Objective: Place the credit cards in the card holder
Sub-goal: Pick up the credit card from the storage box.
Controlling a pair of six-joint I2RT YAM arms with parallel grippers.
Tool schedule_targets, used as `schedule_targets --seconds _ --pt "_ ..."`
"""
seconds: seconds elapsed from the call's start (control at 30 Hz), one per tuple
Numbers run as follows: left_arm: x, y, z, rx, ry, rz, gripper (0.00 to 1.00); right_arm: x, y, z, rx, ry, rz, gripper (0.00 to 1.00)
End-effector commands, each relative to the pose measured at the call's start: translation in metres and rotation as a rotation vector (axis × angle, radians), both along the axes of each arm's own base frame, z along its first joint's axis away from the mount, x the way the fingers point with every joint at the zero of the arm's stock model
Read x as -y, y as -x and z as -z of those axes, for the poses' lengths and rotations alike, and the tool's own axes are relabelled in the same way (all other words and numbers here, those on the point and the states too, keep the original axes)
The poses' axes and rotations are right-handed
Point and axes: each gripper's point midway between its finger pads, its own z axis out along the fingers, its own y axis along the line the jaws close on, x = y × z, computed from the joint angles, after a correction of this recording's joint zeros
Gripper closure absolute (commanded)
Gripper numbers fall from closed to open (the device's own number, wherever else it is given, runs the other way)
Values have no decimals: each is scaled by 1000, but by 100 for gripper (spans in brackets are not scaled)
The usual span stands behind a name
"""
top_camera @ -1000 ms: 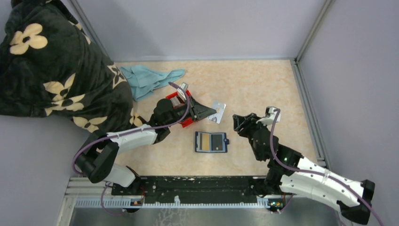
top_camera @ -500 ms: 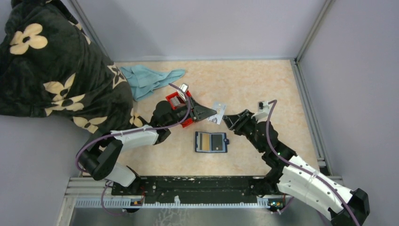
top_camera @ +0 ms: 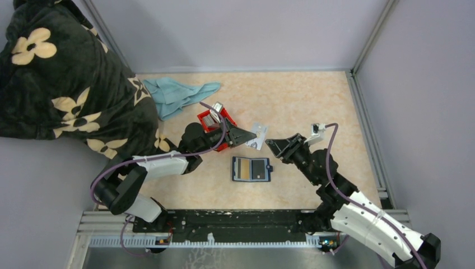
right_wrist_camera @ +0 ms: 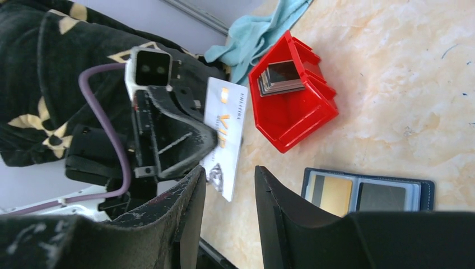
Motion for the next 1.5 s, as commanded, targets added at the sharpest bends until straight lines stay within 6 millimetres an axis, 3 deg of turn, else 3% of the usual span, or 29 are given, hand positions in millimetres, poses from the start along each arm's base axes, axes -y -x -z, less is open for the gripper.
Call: schedule_targets --seconds 0.0,0.77,0.97,1.17,1.23,1.27,1.37,1.47 --pt "-6 -3 -4 25 14 -34 100 2 3 -27 59 -70 -8 62" --pt "2 13 -2 -10 43 83 100 -24 -11 -20 50 -60 -65 64" --pt "4 16 2 -36 61 106 100 -29 -12 -21 58 -93 -91 72" --pt "4 19 8 -58 65 108 100 -31 -10 -26 78 -122 -110 99" --pt "2 19 13 -73 60 91 100 -31 -10 -27 80 -121 -114 100" --pt "0 18 15 -81 57 78 99 -30 -9 -27 80 -121 -115 100" --pt "-5 12 27 -119 25 18 76 -29 -8 -26 76 -105 -114 100" --pt "-13 3 41 -148 -30 -67 61 -25 -7 -25 74 -76 -104 100"
